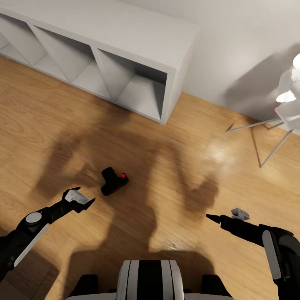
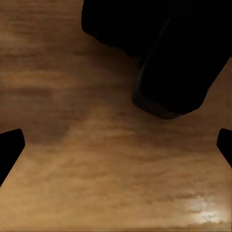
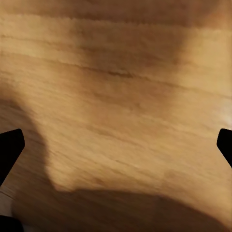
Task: Attach the digital camera to the camera tripod in the bedroom.
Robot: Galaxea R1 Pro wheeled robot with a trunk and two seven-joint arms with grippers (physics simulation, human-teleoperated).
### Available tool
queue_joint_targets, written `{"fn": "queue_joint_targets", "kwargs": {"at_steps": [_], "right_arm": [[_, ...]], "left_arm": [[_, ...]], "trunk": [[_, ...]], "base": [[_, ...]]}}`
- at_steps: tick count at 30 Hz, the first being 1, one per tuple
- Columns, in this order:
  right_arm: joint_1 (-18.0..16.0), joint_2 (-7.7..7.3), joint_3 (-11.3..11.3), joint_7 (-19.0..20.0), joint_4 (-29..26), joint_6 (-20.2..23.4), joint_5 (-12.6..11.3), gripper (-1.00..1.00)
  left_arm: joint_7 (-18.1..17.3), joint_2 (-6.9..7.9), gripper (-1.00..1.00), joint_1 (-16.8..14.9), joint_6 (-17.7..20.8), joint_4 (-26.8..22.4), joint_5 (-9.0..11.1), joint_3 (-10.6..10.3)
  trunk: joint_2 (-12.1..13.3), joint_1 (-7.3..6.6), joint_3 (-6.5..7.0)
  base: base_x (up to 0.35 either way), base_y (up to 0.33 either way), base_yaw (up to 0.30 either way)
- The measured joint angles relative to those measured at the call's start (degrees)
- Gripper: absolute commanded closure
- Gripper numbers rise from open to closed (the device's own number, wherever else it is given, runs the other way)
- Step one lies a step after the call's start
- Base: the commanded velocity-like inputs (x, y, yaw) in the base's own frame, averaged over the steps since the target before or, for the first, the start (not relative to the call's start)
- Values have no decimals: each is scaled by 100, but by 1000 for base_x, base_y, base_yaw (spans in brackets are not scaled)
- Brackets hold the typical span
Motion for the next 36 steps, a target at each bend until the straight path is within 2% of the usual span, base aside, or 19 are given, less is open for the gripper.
{"fn": "queue_joint_targets", "kwargs": {"at_steps": [6,7,10,16,21,24,25,26,36], "right_arm": [[0,-2,0,3,1,2,0,-100],[-1,-6,0,7,1,2,0,-100],[-1,-7,0,8,1,5,0,-100],[0,-14,0,13,1,8,0,-100],[0,-16,0,16,6,8,-3,-100],[0,-16,4,18,13,9,-8,-100],[0,-15,7,18,23,9,-8,-100],[0,-14,7,18,22,9,-7,-100],[-3,-10,8,18,19,1,-1,-100]], "left_arm": [[-131,6,-100,0,-13,137,-10,0],[-467,0,-100,1,-21,270,-17,2],[-845,-4,-100,0,-27,377,-26,10],[-1269,-11,-100,0,-30,480,-69,0],[-1375,-9,-100,0,-30,504,-190,-4],[-1406,-16,-100,0,-34,506,-464,6],[-1414,-49,-100,0,-56,502,-735,25],[-1415,-66,-100,0,-75,504,-778,30],[-1423,-247,-100,1,-537,503,-901,71]], "trunk": [[0,0,0],[0,0,0],[0,0,0],[0,0,0],[0,0,0],[0,0,0],[0,0,0],[0,0,0],[0,0,0]], "base": [[0,0,0],[0,0,0],[0,0,0],[0,0,0],[0,0,0],[0,0,0],[0,0,0],[0,0,0],[0,0,0]]}}
